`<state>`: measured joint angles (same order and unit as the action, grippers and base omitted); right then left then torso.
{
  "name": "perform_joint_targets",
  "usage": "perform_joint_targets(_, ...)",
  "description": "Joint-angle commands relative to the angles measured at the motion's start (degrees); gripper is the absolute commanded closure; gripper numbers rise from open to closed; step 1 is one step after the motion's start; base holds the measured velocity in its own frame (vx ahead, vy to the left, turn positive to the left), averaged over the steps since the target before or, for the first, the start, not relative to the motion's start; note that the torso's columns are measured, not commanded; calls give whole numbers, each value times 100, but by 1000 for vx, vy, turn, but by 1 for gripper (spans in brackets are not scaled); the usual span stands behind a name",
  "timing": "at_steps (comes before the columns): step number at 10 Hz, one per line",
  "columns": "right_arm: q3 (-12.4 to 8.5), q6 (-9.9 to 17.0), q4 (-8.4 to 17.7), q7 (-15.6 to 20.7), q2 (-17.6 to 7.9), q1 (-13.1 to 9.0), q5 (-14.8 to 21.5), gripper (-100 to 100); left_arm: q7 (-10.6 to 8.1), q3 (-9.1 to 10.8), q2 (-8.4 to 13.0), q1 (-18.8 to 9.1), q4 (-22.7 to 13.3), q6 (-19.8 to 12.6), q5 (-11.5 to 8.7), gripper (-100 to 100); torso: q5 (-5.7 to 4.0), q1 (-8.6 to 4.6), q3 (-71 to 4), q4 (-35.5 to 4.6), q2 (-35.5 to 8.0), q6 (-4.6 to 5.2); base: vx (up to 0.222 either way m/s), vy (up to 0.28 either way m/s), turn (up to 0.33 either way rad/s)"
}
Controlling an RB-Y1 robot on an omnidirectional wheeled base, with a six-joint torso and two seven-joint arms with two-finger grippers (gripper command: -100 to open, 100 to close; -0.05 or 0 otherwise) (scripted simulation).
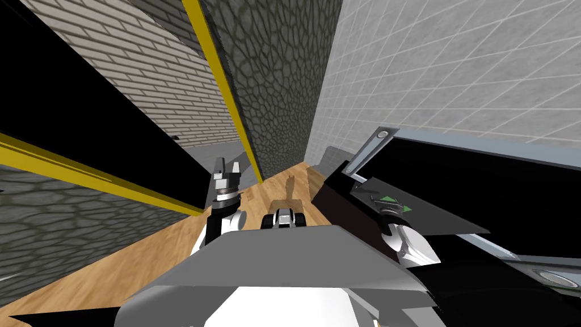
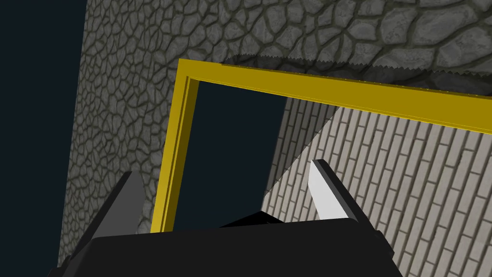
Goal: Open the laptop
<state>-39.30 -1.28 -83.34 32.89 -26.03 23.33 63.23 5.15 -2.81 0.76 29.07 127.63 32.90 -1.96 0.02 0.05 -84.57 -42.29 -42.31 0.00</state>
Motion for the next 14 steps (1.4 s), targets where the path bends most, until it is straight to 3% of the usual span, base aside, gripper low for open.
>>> perform_joint_targets(1,-277,116,247,170,-56,-50,260,-100,0,1,0,0,0,0,0,0,-3,-9,11,-4,-16,5,109,76,79)
perform_joint_targets(2,-374,217,402,239,-148,-89,388,-100,0,1,0,-1,0,0,0,0,-5,-16,11,-5,-14,0,125,100,163)
perform_joint_targets(4,-374,217,402,239,-148,-89,388,-100,0,1,1,0,0,0,0,0,-4,-14,2,0,-1,3,78,35,26)
perform_joint_targets(5,-546,396,676,359,-328,-160,611,-100,0,1,1,-1,0,0,0,0,-8,-25,9,-3,-13,3,102,56,197)
perform_joint_targets(6,-546,396,681,359,-328,-160,611,-100,0,1,1,-1,0,0,0,0,-3,-3,-1,0,7,-5,108,58,109)
perform_joint_targets(10,-825,700,1165,549,-688,-292,962,-100,0,1,1,-1,0,0,0,0,4,-4,-3,-1,4,-5,97,61,99)
perform_joint_targets(13,-848,706,1151,543,-663,-280,992,-100,0,1,1,-1,0,0,0,0,-5,-17,8,-3,-13,1,51,33,34)
perform_joint_targets(14,-845,707,1149,542,-664,-280,989,100,0,1,1,-1,0,0,0,0,-7,-20,14,-6,-20,1,6,3,1)
